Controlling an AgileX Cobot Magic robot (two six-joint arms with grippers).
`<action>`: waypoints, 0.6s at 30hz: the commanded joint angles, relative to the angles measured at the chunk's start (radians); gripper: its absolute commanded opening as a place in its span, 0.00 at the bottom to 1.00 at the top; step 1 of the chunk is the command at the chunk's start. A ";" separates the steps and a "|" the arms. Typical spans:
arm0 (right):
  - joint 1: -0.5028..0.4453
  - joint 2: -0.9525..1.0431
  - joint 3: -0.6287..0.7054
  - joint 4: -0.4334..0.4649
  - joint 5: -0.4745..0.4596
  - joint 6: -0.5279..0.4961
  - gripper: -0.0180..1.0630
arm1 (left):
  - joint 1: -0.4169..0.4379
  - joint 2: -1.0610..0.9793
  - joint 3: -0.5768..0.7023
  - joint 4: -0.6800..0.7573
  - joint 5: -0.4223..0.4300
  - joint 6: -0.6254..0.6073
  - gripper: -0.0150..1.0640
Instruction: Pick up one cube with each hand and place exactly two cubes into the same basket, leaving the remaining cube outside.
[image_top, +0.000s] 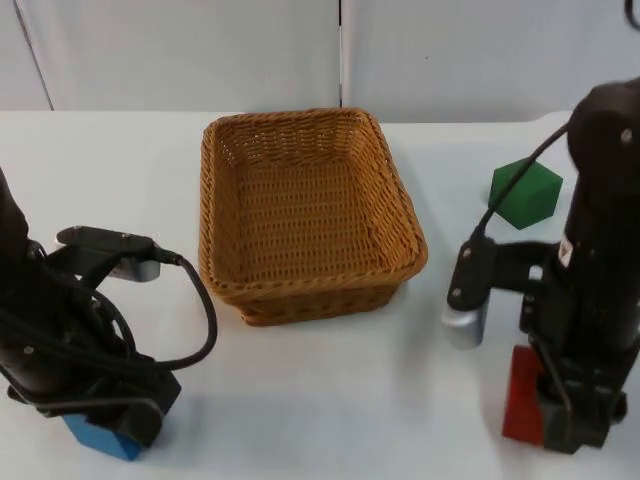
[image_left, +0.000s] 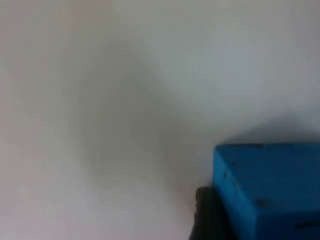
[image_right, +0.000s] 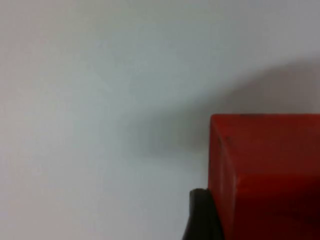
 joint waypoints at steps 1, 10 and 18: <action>0.002 -0.045 -0.001 -0.011 0.031 0.011 0.02 | -0.008 0.009 0.003 -0.024 0.049 -0.010 0.01; 0.002 -0.197 -0.001 -0.004 0.111 0.016 0.02 | -0.008 -0.048 0.003 -0.083 0.109 -0.010 0.01; 0.002 -0.359 -0.001 -0.002 0.114 0.068 0.02 | -0.008 -0.264 0.003 -0.086 0.167 -0.042 0.01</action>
